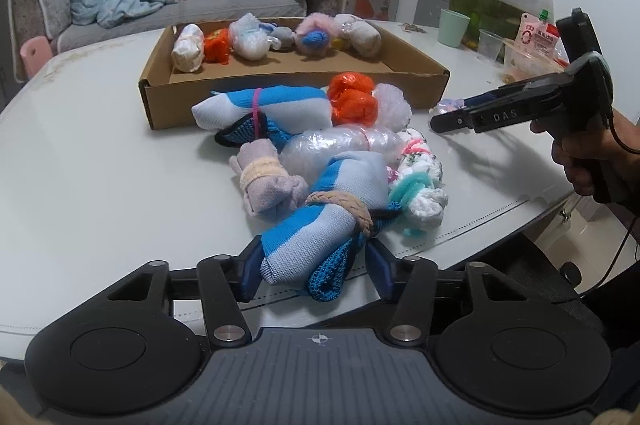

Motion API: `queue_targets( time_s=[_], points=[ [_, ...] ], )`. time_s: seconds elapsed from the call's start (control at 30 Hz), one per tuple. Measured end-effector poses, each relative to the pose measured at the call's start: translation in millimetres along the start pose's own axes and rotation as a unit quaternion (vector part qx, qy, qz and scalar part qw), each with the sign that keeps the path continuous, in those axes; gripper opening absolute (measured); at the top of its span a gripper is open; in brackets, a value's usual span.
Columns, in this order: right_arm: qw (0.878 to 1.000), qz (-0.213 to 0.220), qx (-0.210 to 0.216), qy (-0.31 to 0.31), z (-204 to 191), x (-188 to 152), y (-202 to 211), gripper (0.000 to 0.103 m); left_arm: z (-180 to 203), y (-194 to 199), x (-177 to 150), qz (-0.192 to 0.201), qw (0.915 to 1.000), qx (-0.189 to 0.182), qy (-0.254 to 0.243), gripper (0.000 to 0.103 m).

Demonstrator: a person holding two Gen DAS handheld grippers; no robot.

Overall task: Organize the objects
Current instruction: 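Grasp the blue-white sock bundle with the left tool while the right tool grasps the bubble-wrap bundle, then carry both bundles into the box and open both tools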

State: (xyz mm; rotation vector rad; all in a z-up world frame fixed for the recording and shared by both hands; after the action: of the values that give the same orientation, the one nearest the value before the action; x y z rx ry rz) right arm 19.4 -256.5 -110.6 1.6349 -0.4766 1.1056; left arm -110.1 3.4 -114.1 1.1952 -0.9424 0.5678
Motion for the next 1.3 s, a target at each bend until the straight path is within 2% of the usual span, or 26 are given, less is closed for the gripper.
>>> queue_targets(
  time_s=[0.03, 0.07, 0.17, 0.3, 0.53, 1.03, 1.17, 1.3],
  points=[
    [1.0, 0.001, -0.001, 0.0, 0, 0, 1, 0.053, 0, -2, 1, -0.001, 1.0, 0.003, -0.005, 0.072],
    [1.0, 0.0, -0.001, 0.0, 1, 0, 1, 0.053, 0, -3, 1, 0.001, 1.0, 0.001, -0.009, 0.076],
    [1.0, 0.0, 0.0, -0.002, 3, 0, 1, 0.053, 0, -6, 4, 0.004, 0.9999, -0.011, -0.01, 0.075],
    [1.0, -0.001, 0.001, -0.005, 5, 0, 3, 0.053, 2, -13, 6, -0.002, 0.9995, -0.027, -0.014, 0.069],
    [1.0, 0.0, 0.002, -0.01, 12, 4, 10, 0.052, 9, -6, 4, -0.008, 0.9987, -0.047, -0.019, 0.047],
    [1.0, 0.019, 0.003, -0.003, 19, 21, 26, 0.052, 0, 16, 8, -0.003, 0.999, -0.044, 0.005, 0.045],
    [0.999, 0.037, 0.004, 0.006, 19, 38, 37, 0.052, -8, 28, 23, 0.012, 0.999, -0.038, 0.017, 0.045],
    [0.998, 0.058, 0.014, 0.026, 13, 60, 45, 0.052, -23, 38, 51, 0.034, 0.9991, -0.022, 0.014, 0.045]
  ],
)
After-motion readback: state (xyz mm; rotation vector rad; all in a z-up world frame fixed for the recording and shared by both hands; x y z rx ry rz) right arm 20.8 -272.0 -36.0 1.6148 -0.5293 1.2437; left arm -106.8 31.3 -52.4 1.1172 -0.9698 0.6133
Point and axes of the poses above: each gripper's, at about its wrist camera, not at the fingertips, and y roughly against the way its jaws point, z to its right, x to its top, the point moved 3 cm from there along -y, roughly the way its jaws point, and after that the axes turned 11 degrees about z, right-handed, at the moved point
